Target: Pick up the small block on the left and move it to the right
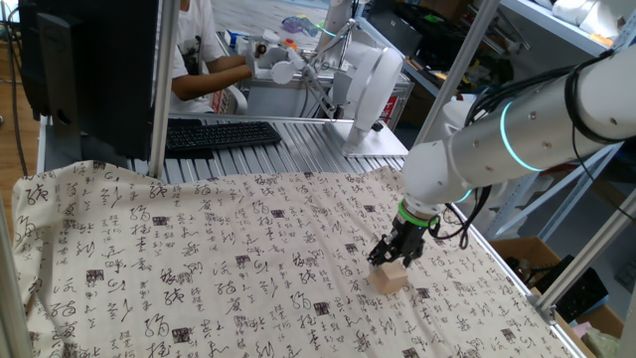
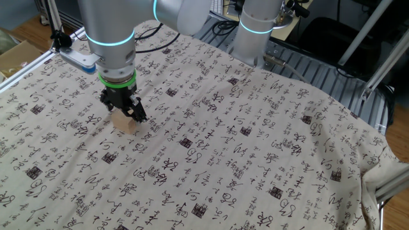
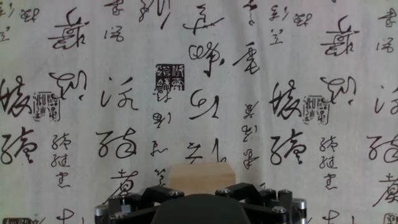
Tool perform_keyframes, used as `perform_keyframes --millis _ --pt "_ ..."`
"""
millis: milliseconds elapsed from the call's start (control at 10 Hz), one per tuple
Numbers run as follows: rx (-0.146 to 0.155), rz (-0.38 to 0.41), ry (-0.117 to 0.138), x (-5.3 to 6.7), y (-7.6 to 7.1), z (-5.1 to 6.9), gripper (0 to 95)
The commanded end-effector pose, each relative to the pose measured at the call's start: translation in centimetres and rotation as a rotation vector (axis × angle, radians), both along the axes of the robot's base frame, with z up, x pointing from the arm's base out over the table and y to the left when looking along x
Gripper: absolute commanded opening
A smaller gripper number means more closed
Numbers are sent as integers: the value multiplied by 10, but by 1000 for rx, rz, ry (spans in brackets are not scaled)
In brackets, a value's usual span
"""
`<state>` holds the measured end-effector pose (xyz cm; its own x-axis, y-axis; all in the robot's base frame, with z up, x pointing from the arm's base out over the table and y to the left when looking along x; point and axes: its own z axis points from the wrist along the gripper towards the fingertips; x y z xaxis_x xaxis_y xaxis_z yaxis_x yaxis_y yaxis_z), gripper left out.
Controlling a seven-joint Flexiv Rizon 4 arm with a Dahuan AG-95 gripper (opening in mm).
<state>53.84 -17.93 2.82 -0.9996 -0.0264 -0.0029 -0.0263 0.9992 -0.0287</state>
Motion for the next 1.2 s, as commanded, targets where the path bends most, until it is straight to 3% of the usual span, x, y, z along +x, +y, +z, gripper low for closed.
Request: perform_keyframes --millis 100,900,1000,1100,1200 --pt "-3 -1 -2 0 0 -2 950" --pt "2 0 -5 1 0 -9 950" --pt "5 2 -7 1 0 -9 760" --pt "6 12 -8 1 1 -9 760" --pt "8 16 -7 1 1 -10 570"
